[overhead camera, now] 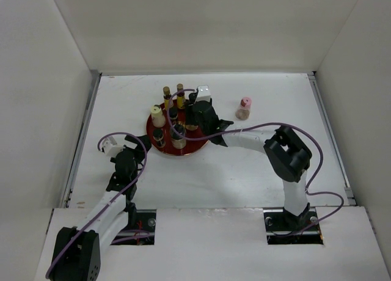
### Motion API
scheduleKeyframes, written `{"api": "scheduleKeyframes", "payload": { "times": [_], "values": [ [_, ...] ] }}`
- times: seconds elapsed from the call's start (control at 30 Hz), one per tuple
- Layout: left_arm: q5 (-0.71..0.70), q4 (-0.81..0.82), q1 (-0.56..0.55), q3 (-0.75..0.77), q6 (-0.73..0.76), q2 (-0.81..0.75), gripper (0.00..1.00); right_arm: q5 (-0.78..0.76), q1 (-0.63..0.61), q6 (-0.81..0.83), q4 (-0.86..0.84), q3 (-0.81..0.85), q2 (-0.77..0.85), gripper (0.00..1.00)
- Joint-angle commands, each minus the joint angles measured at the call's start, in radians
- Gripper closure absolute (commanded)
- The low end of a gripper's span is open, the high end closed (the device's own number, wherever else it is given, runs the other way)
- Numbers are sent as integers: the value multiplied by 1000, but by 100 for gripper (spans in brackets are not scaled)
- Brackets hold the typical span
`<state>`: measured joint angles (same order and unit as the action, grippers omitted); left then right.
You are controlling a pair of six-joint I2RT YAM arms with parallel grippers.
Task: Organize the condiment bottles
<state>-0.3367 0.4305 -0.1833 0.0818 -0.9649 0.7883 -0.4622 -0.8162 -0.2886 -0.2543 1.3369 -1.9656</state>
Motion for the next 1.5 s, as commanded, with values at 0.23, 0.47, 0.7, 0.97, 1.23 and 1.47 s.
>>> {"api": "scheduleKeyframes", "payload": {
  "times": [0.23,0.47,0.7,0.97,1.23,1.47],
  "values": [
    [15,51,6,35,9,9,0,43,1,-64,-76,62,8,16],
    [2,45,5,33,12,-8,0,62,10,-61,-83,-42,221,11],
    [2,45,3,33,14,-11,0,47,188,-76,-102,-240,416,58],
    [-2,51,-5,36,14,12,0,-41,396,-64,53,-239,347,25],
    [-2,51,-3,36,14,6,0,66,450,-46,124,-133,183,20],
    [-7,51,-11,42,15,22,0,53,447,-28,75,-120,160,38]
  ]
}}
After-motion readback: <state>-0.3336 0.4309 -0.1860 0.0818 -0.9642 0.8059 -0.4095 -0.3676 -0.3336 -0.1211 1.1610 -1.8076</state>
